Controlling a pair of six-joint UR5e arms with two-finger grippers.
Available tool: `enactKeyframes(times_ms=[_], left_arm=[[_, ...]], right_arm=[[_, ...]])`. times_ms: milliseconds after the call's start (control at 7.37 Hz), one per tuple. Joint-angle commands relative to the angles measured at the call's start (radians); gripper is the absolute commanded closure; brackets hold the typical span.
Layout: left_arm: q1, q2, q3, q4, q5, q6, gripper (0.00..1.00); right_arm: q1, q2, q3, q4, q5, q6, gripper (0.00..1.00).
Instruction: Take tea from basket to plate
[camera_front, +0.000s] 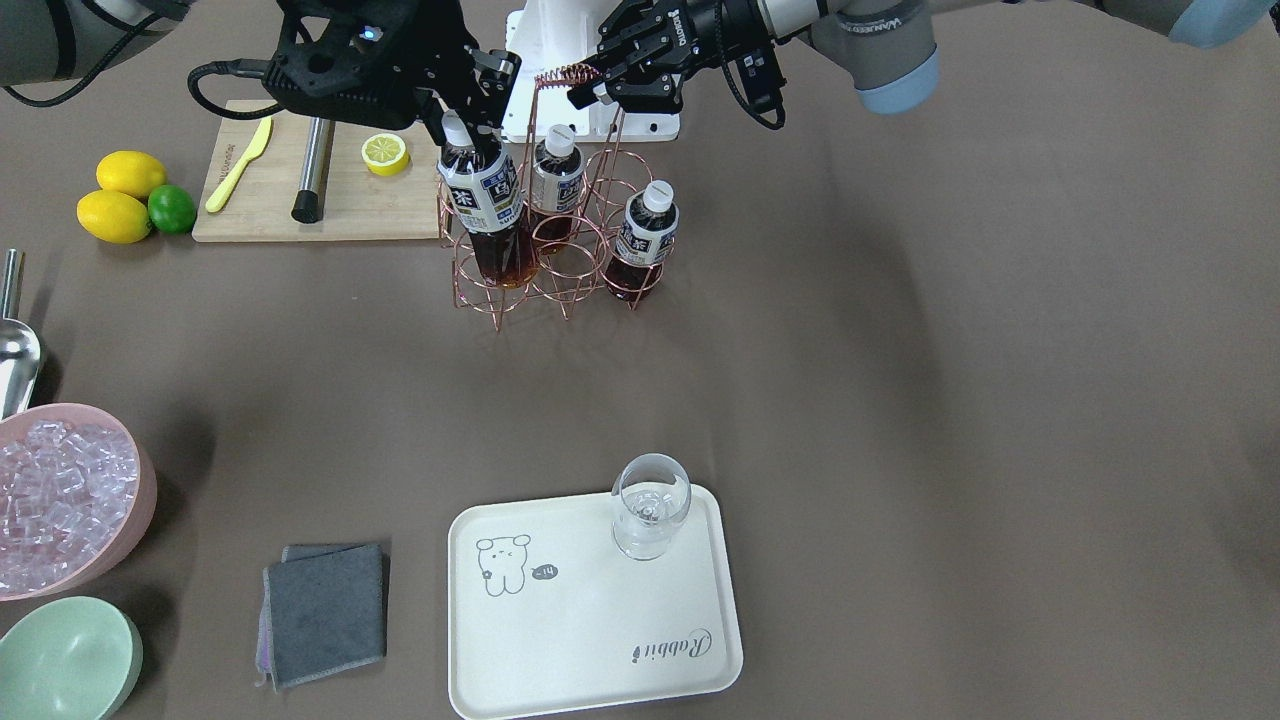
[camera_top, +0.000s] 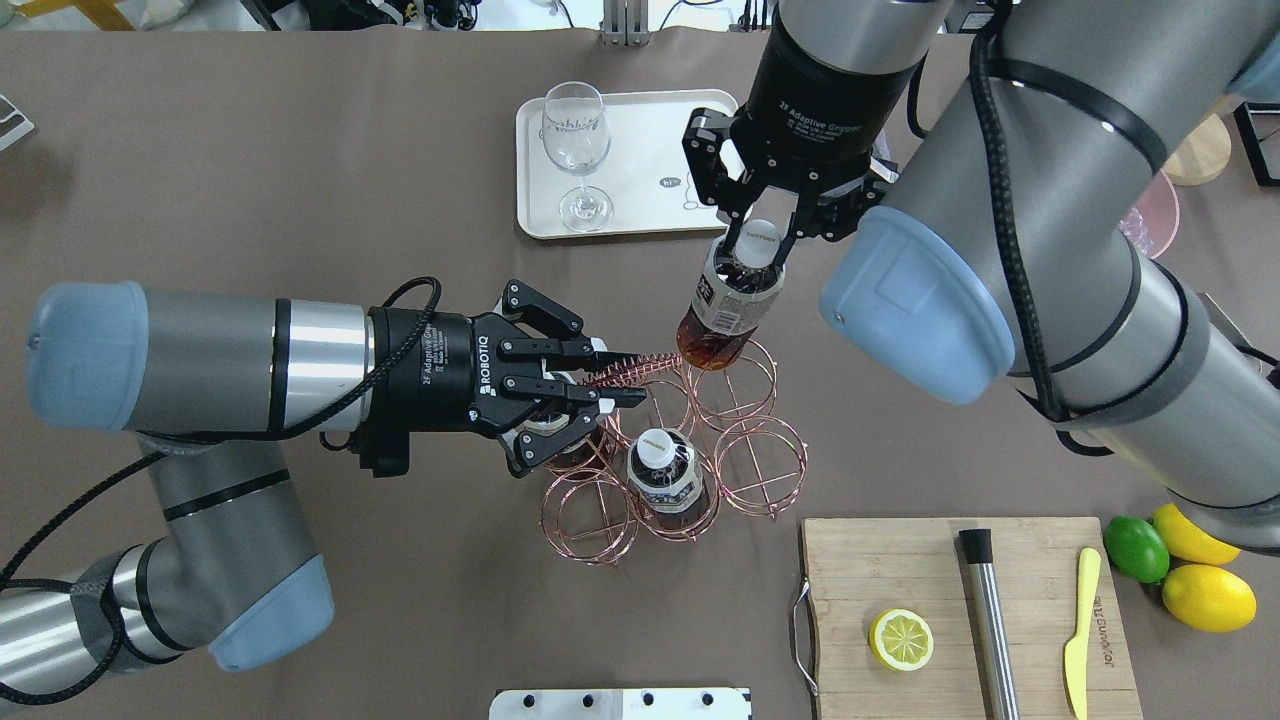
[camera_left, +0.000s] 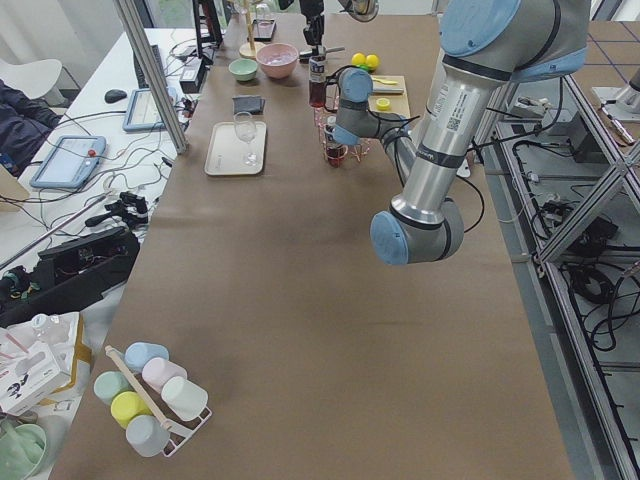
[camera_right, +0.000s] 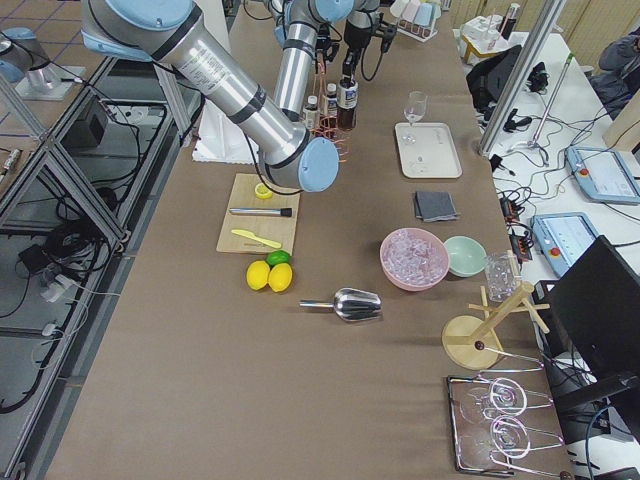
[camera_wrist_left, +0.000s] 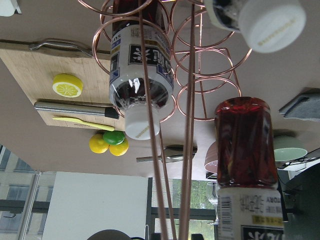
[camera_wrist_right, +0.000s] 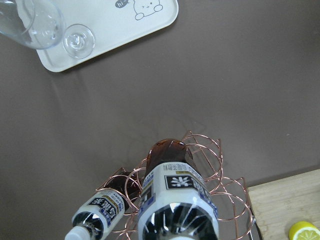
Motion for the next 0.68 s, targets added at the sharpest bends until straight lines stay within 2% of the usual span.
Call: enactKeyframes(times_ms=[0,136,543], left_arm=[[0.002,0.0,0.001,0.0,0.0,0.0,1.0],[0.002,0.0,0.001,0.0,0.0,0.0,1.0],[0.002,0.0,0.001,0.0,0.0,0.0,1.0]], right_arm=[[0.023,0.094,-0.168,0.02,0.003,-0.079,1.0],[0.042,0.104,-0.228,0.044,0.005,-0.122,1.0],[0.095,0.14,-0.53,0.294,0.025,-0.215,1.0]])
